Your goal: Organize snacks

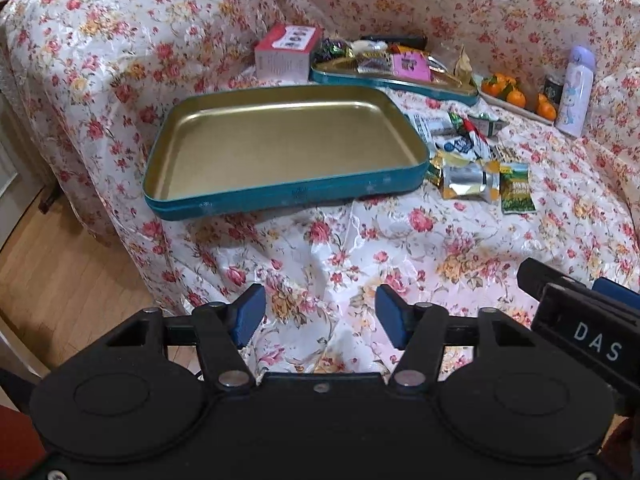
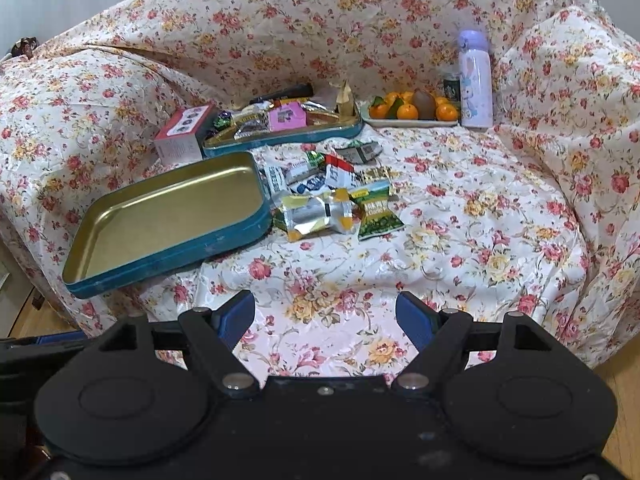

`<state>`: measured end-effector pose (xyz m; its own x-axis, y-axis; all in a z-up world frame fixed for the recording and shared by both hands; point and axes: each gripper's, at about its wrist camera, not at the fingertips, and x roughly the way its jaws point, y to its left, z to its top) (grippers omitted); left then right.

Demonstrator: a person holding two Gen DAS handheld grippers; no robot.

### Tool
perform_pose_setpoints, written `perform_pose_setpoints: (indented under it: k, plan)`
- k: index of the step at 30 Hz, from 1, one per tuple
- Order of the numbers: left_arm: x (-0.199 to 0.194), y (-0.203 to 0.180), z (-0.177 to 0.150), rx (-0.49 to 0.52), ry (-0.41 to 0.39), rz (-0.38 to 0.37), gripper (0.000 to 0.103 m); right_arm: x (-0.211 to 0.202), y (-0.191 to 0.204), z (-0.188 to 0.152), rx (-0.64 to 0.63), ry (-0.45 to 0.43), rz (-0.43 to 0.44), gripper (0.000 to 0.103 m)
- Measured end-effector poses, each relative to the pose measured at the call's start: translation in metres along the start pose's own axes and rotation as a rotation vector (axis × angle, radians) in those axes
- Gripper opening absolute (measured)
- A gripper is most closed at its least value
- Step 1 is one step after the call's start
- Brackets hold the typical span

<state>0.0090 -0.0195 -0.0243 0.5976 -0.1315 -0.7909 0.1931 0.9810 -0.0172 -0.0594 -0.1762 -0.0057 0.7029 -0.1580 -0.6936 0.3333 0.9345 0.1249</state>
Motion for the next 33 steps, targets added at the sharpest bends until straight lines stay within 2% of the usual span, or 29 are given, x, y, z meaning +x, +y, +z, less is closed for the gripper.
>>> perform_pose_setpoints:
  k: [5, 12, 17, 20, 25, 27, 33]
  plan:
    - [0.011, -0.005, 0.004, 0.019, 0.026, 0.007, 0.063, 0.016, -0.003, 0.003, 0.007, 0.048, 0.002, 0.082]
    - [0.024, -0.008, 0.015, 0.030, 0.017, 0.002, 0.063, 0.040, -0.013, 0.011, 0.056, 0.097, -0.006, 0.081]
    - [0.034, -0.012, 0.026, 0.039, -0.012, -0.030, 0.063, 0.057, -0.025, 0.020, 0.095, 0.098, -0.038, 0.079]
    - [0.042, -0.019, 0.034, 0.064, -0.036, -0.026, 0.063, 0.069, -0.035, 0.026, 0.124, 0.103, -0.037, 0.071]
    - [0.058, -0.032, 0.046, 0.109, -0.031, -0.054, 0.063, 0.091, -0.051, 0.035, 0.151, 0.106, -0.053, 0.069]
    - [0.064, -0.037, 0.050, 0.125, -0.032, -0.064, 0.063, 0.099, -0.055, 0.039, 0.141, 0.108, -0.064, 0.063]
    - [0.082, -0.048, 0.059, 0.155, -0.025, -0.068, 0.059, 0.116, -0.064, 0.053, 0.124, 0.082, -0.072, 0.063]
